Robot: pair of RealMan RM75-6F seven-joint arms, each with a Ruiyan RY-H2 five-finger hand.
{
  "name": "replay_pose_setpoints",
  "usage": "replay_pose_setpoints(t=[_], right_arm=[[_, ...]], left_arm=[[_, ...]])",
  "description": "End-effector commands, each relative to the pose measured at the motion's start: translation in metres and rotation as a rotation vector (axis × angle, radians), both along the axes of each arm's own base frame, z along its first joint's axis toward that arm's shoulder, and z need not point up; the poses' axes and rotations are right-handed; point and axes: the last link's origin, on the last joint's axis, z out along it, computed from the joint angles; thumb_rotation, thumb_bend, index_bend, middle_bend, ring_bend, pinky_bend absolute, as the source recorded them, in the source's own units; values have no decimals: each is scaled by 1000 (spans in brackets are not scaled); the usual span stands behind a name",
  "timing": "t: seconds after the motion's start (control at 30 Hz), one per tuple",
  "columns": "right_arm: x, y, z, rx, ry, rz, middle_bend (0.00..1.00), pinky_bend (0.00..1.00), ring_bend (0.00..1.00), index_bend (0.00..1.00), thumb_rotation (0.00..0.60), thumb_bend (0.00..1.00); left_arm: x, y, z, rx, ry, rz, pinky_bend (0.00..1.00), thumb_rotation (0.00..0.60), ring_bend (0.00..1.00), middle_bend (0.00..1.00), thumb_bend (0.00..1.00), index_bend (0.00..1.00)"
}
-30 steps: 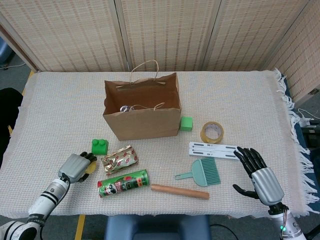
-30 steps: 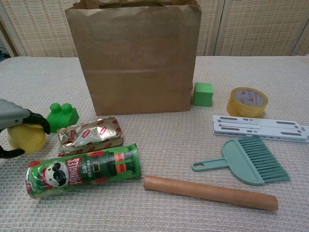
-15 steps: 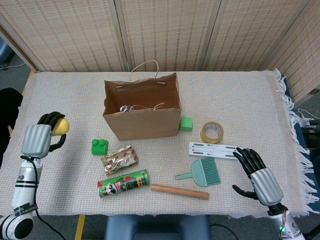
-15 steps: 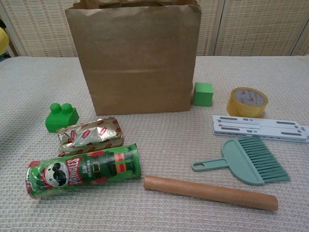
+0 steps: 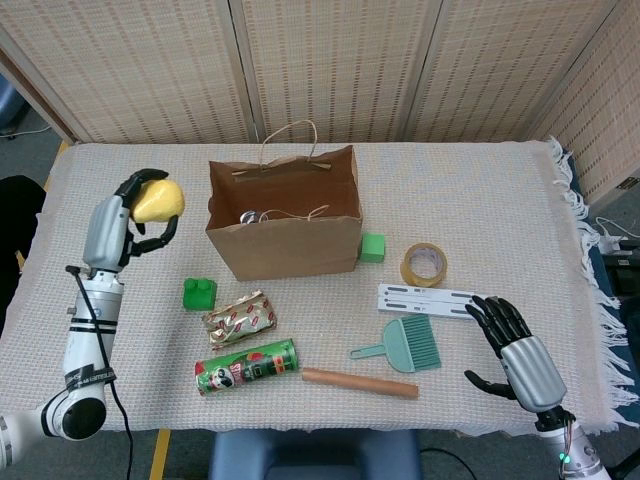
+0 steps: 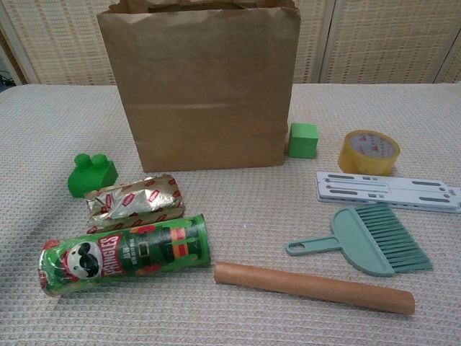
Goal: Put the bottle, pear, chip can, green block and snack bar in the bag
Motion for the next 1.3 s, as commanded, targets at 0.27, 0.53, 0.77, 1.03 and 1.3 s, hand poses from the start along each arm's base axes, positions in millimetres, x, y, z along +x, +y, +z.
replay_pose_setpoints(t=[0.27, 0.53, 0.77, 1.03, 1.3], right_arm=[[-1, -2, 1, 10, -8, -17, 0, 0, 0, 0, 600, 66], [-2, -4, 2, 14, -11, -30, 0, 0, 0, 0, 600, 67], [-2, -4, 3, 16, -14, -35, 0, 0, 0, 0, 600, 66], [-2, -4, 3, 20, -9, -35, 0, 0, 0, 0, 600, 66], [-3, -4, 3, 18, -2, -36, 0, 0, 0, 0, 600, 67]], left_arm=[[55, 37, -31, -57, 69, -80, 686, 600, 588, 647, 597, 660], [73, 42, -66, -112, 170, -127, 618, 600, 459, 544, 555, 545], [78, 38, -84, -154, 233, -145, 259, 600, 77, 145, 414, 210], [81, 35, -80, -136, 224, -153, 128, 600, 0, 0, 381, 42], [76, 32, -71, -126, 213, -147, 123, 600, 0, 0, 373, 0]])
